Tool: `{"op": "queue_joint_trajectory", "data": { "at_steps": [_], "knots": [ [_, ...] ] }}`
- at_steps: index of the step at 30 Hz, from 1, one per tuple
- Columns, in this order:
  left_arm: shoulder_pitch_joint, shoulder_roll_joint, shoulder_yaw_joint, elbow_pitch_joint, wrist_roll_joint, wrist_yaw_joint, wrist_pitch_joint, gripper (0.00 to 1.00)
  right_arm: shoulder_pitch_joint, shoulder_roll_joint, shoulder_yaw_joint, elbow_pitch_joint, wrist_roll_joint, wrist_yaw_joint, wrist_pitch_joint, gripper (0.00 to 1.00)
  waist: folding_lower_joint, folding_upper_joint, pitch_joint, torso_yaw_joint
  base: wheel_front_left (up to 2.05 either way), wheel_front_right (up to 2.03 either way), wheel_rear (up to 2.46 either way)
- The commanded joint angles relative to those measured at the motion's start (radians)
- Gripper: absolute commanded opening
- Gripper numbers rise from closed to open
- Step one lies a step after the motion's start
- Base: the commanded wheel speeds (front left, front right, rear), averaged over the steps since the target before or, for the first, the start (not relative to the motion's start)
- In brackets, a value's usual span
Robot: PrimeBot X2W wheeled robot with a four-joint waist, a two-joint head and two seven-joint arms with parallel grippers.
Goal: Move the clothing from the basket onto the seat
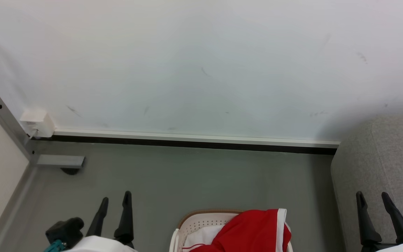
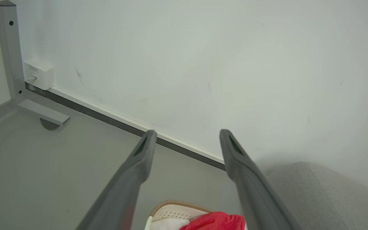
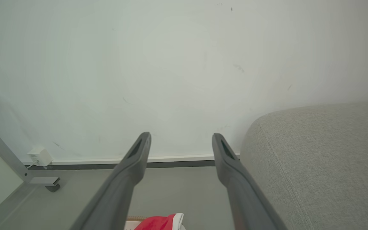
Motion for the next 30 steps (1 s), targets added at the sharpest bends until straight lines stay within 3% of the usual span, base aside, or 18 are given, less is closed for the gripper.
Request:
{"op": "queue_joint_trajectory", "data": {
  "at_steps": [1,30],
  "knots": [
    [-0.006,0.009,-0.001,-0.009,0.044,-0.002,-0.014,1.0,0.001,-0.011,0.0,-0.003,-0.033,-0.002,-0.013,1.0,-0.0001,-0.0001,0.0,0.0,0.0,0.0,0.0],
    [0.005,0.014,-0.019,0.001,0.346,0.002,-0.076,1.0,0.024,-0.02,-0.015,0.02,-0.267,-0.002,-0.076,1.0,-0.0001,-0.0001,-0.002,0.01,0.0,0.0,0.0]
  ]
}}
